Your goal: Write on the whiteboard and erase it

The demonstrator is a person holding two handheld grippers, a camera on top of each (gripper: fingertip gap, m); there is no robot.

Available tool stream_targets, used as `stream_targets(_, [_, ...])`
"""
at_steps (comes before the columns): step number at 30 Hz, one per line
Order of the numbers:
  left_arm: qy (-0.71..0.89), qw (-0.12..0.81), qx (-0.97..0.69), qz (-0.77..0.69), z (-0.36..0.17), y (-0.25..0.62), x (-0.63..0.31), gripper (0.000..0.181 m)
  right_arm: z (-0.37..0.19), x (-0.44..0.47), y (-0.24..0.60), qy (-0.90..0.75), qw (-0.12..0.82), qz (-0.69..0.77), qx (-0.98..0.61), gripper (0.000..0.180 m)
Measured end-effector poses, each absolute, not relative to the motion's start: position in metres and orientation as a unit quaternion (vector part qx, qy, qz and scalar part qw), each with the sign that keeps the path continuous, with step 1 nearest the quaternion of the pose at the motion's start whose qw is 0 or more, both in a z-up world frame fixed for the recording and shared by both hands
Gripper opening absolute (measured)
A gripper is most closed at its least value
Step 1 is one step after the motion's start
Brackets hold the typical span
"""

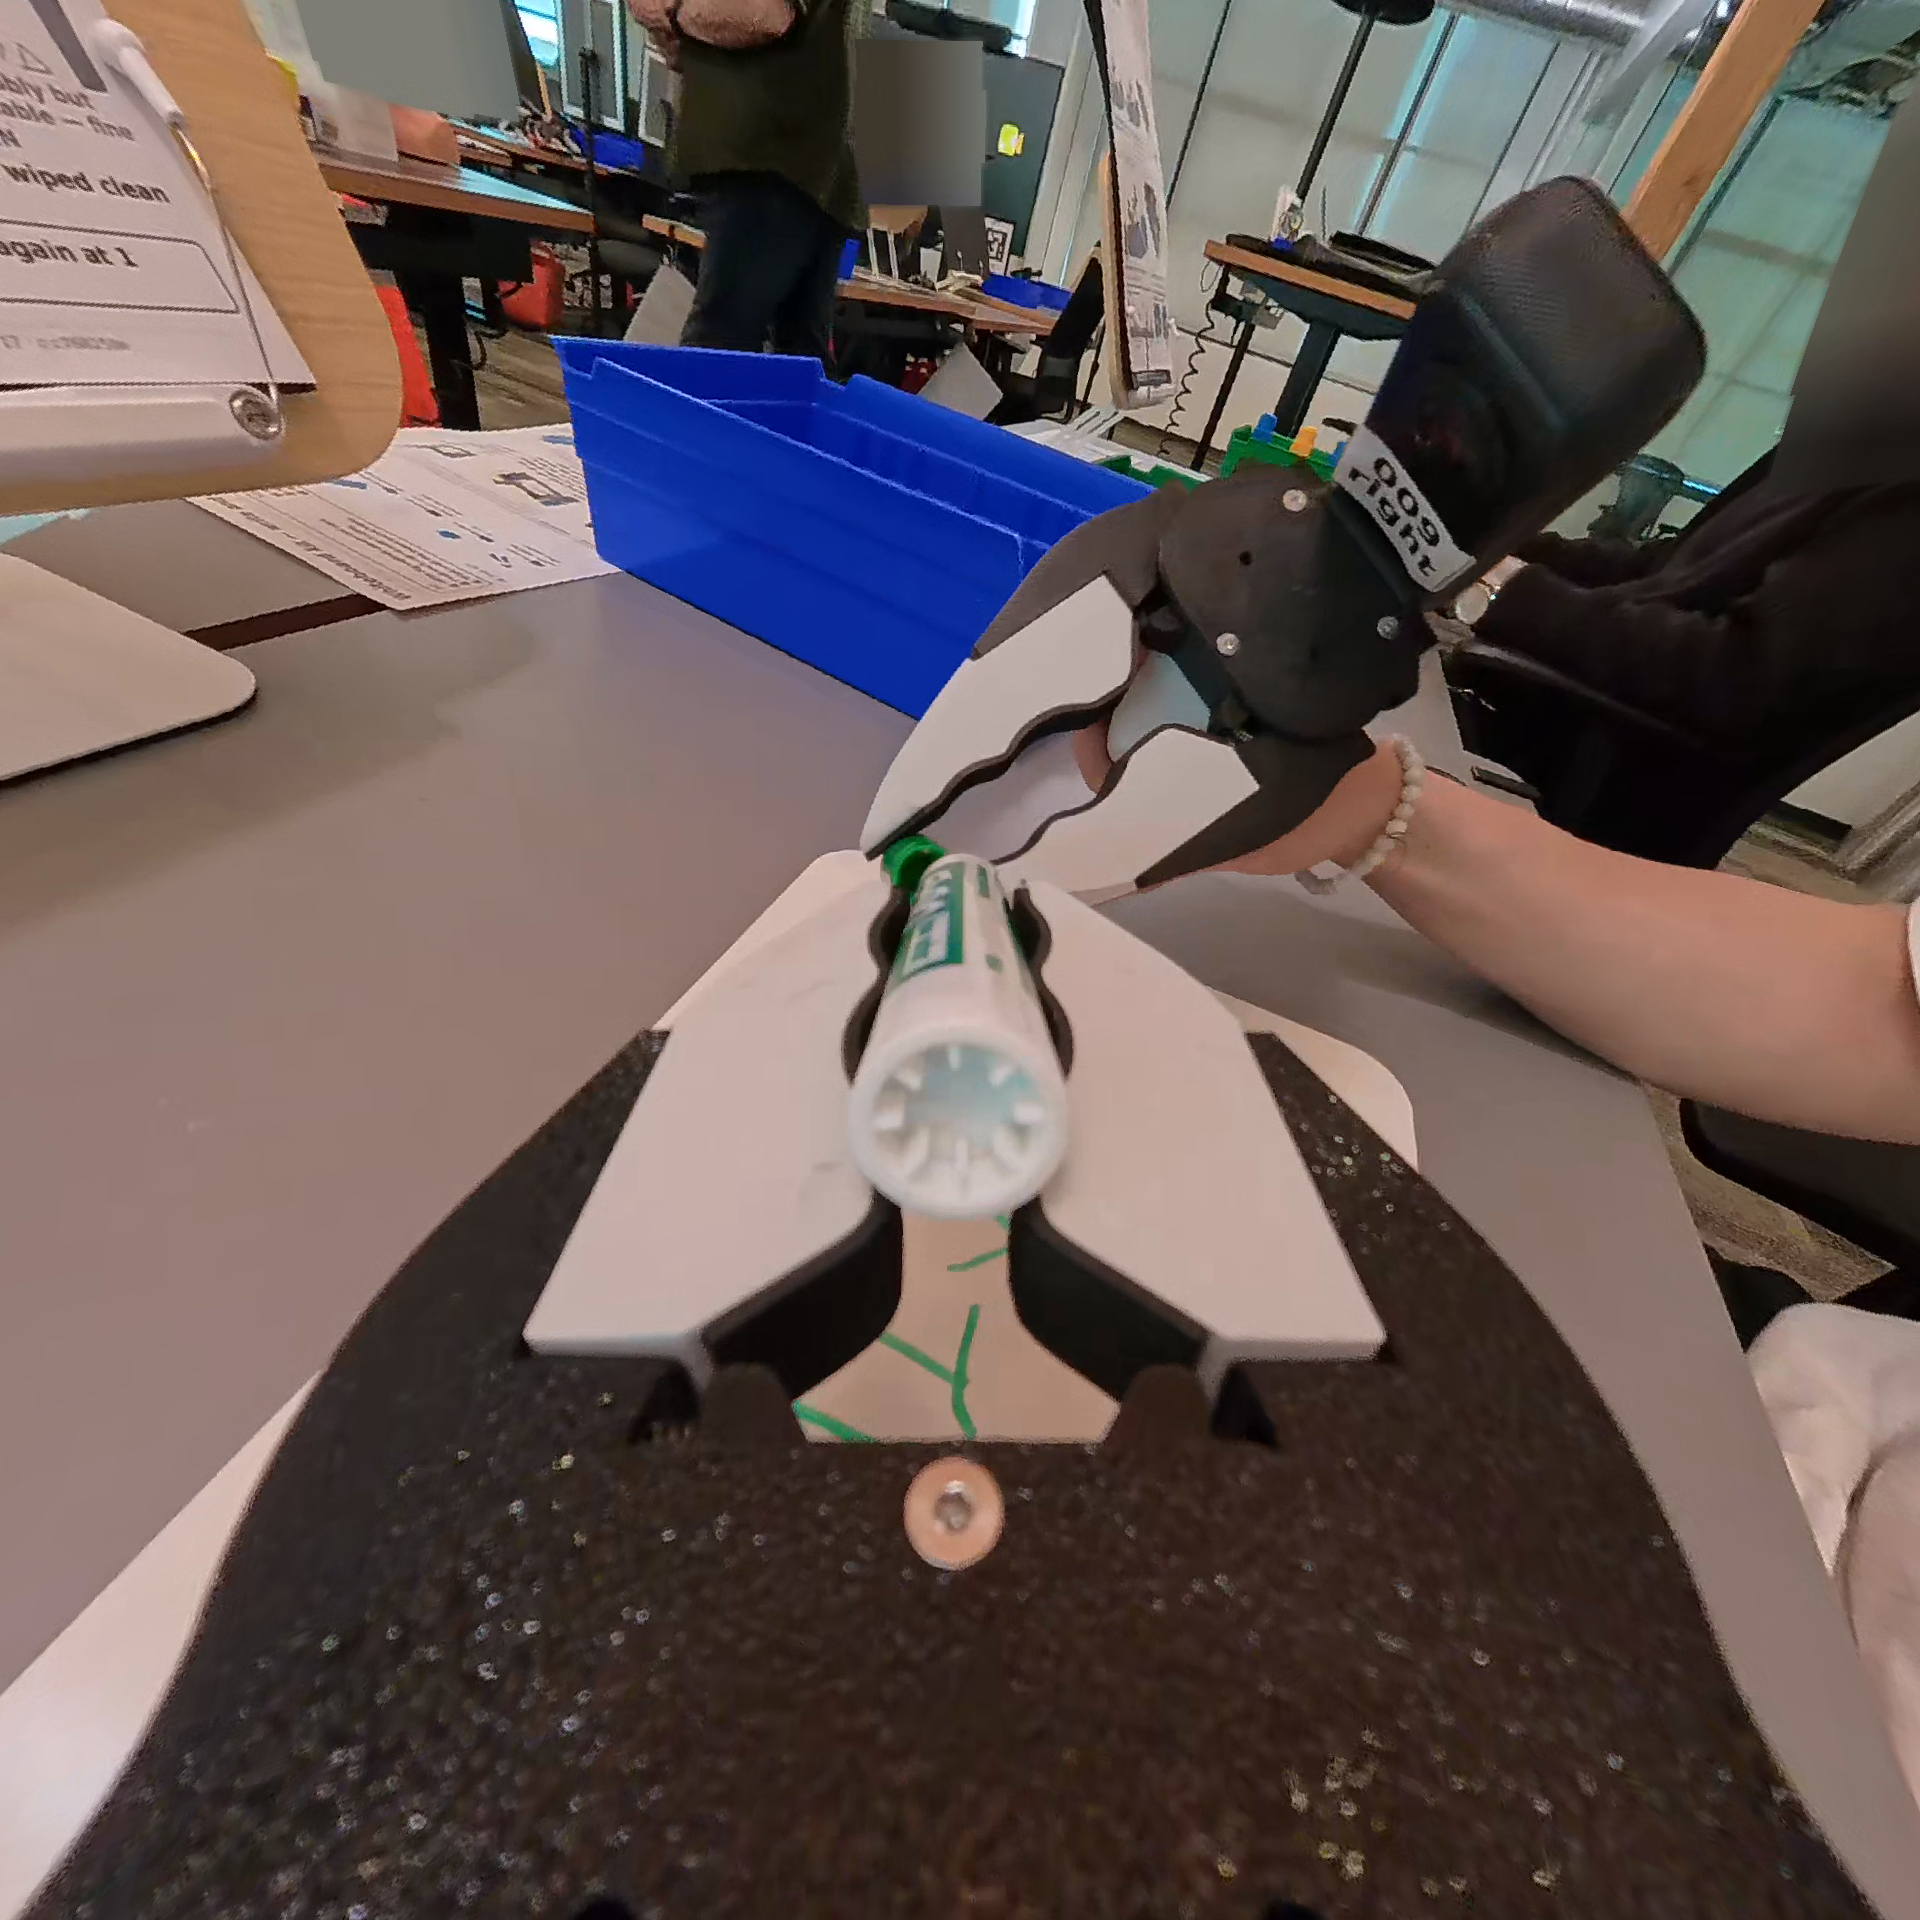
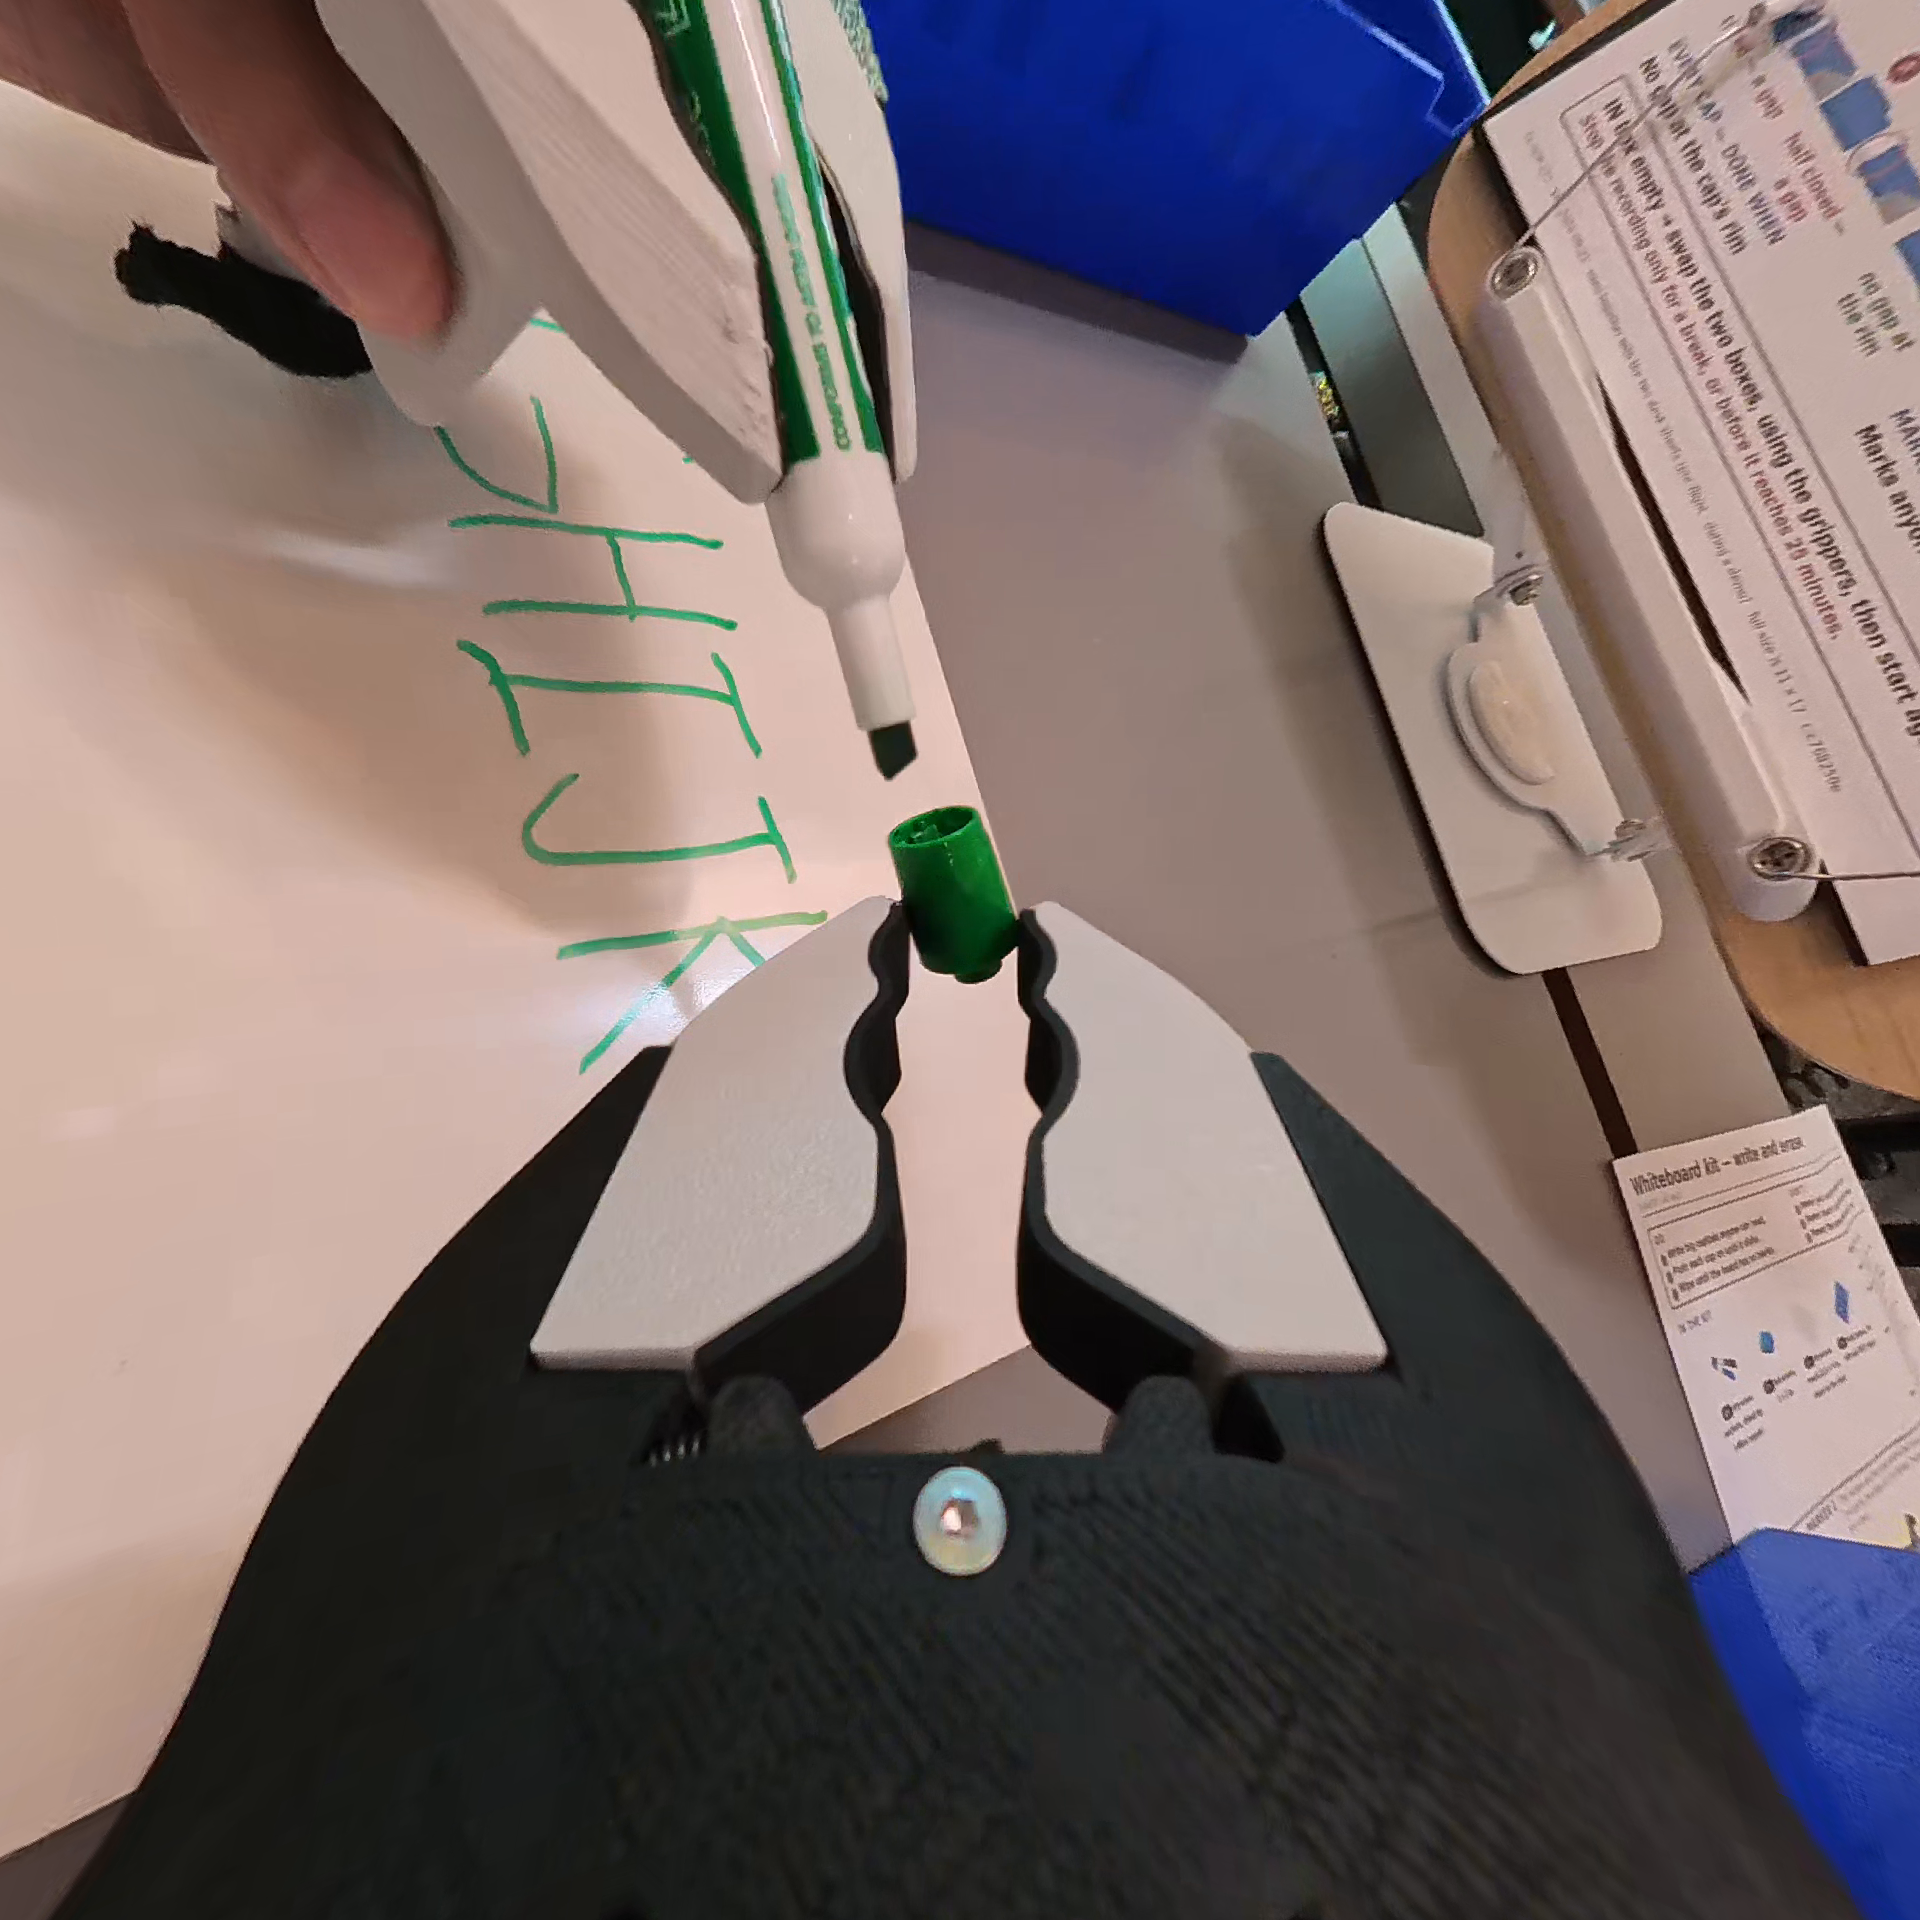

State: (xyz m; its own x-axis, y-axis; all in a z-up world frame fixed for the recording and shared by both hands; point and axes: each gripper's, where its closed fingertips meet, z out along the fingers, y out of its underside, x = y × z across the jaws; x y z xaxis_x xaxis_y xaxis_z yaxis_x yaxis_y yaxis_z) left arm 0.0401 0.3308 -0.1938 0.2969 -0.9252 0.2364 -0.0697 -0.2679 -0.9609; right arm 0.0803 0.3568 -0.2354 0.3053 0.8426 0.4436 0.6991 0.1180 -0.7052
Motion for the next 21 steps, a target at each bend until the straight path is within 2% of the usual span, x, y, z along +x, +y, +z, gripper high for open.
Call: stream_targets(21, [0.368,0.455,-0.679,-0.443,-0.205,0.332,0.045,0.018,-0.229,0.062,0.346,-0.586,0.476,0.082,-0.651,0.019])
